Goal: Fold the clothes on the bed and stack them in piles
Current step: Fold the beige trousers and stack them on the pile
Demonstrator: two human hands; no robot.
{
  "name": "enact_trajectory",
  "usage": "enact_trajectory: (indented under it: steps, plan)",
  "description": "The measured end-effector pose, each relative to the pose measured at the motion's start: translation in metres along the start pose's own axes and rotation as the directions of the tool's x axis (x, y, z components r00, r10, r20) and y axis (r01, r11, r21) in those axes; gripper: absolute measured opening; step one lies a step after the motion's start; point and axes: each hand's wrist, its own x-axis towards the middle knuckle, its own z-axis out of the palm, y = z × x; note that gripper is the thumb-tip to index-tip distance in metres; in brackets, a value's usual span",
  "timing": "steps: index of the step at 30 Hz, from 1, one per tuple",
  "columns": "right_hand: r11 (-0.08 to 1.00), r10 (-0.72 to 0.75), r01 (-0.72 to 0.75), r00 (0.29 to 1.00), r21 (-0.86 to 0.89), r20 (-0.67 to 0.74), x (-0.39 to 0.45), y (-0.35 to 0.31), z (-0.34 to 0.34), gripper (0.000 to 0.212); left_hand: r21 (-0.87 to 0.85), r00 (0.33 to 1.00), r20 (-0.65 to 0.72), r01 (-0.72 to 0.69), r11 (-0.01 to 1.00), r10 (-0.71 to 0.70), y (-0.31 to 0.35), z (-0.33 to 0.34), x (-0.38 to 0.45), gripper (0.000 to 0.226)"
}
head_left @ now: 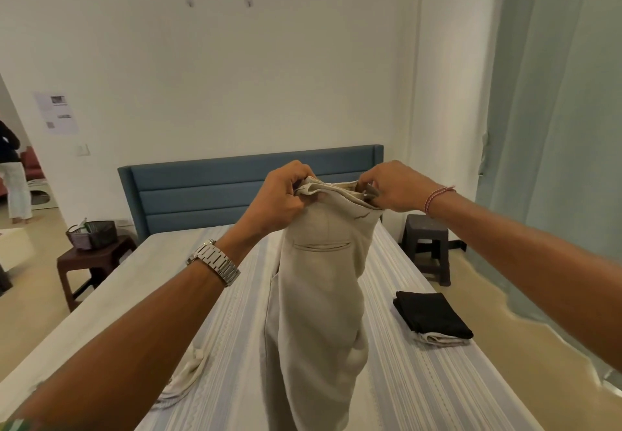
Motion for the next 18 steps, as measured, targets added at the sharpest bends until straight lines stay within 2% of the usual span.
enact_trajectory:
  steps: [4,7,11,15,18]
  plan:
    - [0.995,0.001,-0.004,0.999,-0.097,-0.032,0.000,-0.002,0.011,0.022,-0.004,1.000,0.017,0.015,1.000,-0.015,-0.001,0.002,-0.003,0.006]
    - [0.996,0.025,-0.021,0.999,-0.083,0.046,0.002,0.003,0.009,0.014,-0.016,0.999,0.028,0.030,0.999,-0.030,0.000,0.002,-0.005,0.009]
    - [0.985,0.045,-0.076,0.980,0.152,0.196,0.005,0.014,-0.011,0.014,0.005,0.993,0.085,0.078,0.997,-0.078,-0.009,-0.003,-0.010,0.018]
    - [0.865,0.027,-0.174,0.953,0.470,0.303,0.003,0.020,-0.021,0.018,-0.028,0.986,0.125,0.117,0.993,-0.113,-0.016,-0.006,-0.014,0.026]
    - [0.808,0.052,-0.234,0.942,0.541,0.330,0.003,0.021,-0.019,0.020,-0.027,0.980,0.145,0.143,0.989,-0.137,-0.014,-0.004,-0.015,0.031]
